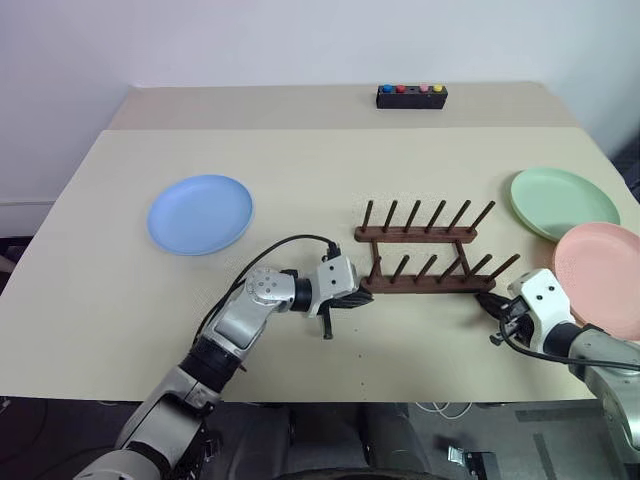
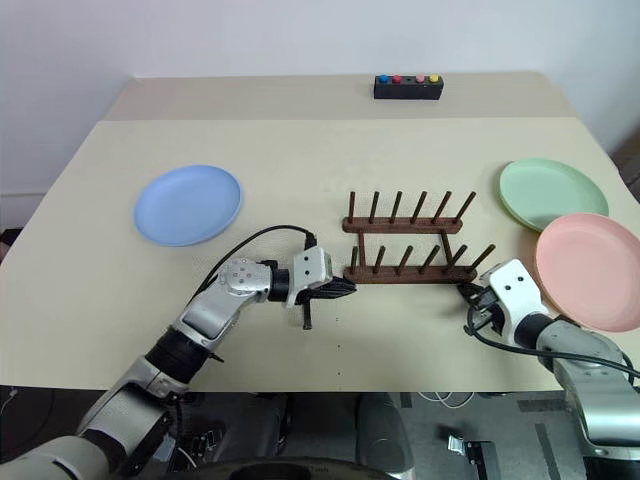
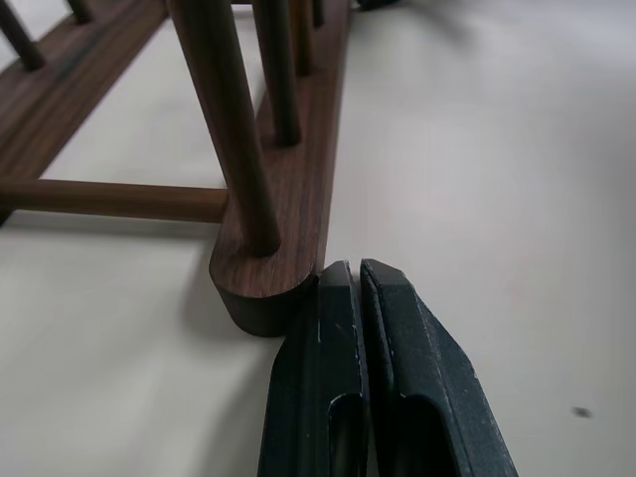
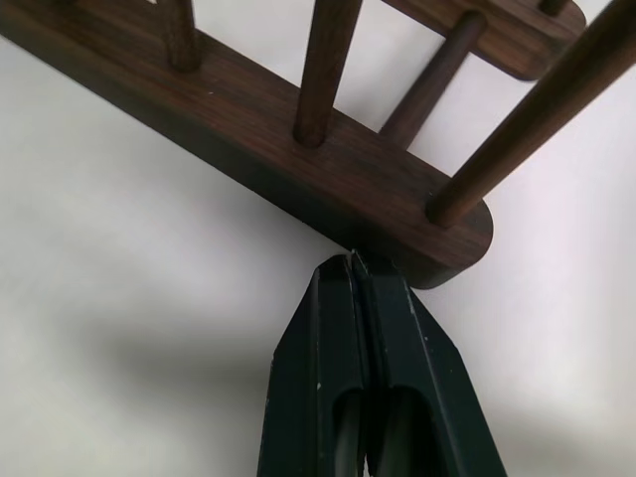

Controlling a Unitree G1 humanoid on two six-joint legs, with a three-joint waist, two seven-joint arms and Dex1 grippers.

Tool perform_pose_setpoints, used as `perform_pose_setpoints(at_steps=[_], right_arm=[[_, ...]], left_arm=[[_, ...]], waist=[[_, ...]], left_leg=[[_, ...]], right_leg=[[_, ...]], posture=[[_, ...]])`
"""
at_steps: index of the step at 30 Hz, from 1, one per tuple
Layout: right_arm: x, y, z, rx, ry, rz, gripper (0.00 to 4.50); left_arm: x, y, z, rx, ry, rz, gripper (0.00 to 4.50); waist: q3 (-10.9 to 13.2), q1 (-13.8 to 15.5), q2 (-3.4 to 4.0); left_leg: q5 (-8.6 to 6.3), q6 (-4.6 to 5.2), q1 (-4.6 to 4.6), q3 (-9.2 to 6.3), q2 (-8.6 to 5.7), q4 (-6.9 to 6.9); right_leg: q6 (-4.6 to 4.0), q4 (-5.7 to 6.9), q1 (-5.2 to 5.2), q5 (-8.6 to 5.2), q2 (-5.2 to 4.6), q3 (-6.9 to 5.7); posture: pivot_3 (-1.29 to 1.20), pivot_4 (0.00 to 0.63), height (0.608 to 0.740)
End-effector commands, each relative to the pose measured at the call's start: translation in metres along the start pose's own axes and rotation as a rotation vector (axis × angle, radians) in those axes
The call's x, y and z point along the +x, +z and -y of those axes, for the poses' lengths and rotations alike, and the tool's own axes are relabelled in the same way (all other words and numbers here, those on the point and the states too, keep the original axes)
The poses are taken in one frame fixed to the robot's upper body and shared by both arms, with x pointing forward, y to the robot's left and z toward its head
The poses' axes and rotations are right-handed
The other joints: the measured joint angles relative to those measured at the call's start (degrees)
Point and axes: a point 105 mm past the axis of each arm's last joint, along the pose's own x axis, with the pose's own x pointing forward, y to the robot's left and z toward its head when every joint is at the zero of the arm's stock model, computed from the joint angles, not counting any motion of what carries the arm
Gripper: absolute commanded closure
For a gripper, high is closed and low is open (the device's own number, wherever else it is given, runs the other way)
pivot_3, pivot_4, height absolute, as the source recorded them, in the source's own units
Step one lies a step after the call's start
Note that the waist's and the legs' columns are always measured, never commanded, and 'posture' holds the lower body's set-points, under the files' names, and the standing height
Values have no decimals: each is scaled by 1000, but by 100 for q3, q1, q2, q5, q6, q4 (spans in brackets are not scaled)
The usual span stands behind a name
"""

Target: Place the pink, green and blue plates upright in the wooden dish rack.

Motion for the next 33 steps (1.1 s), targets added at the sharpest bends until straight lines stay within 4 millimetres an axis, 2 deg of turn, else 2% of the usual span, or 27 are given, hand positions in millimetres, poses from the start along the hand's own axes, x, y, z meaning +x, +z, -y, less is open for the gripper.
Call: perform_pose_setpoints(at_steps=[1,18,33], right_arm=[[3,7,5,-34,-13,29,4500],[32,12,26,-91,-57,68,4500],[41,11,32,-98,-58,91,4500]], left_arm=[[-1,3,-12,13,52,19,4379],[7,-3,-42,18,172,23,4379],[6,-6,-46,28,188,23,4379]], waist=[[0,-1,0],[-1,-5,1],[-2,-15,2]], left_leg=[[0,0,0,0,0,0],[1,0,7,0,-2,4],[1,0,10,0,-2,4]], right_leg=[[0,0,0,0,0,0],[1,3,6,2,0,0],[3,7,6,4,1,0]], posture=[[0,150,740],[0,150,740],[0,150,740]])
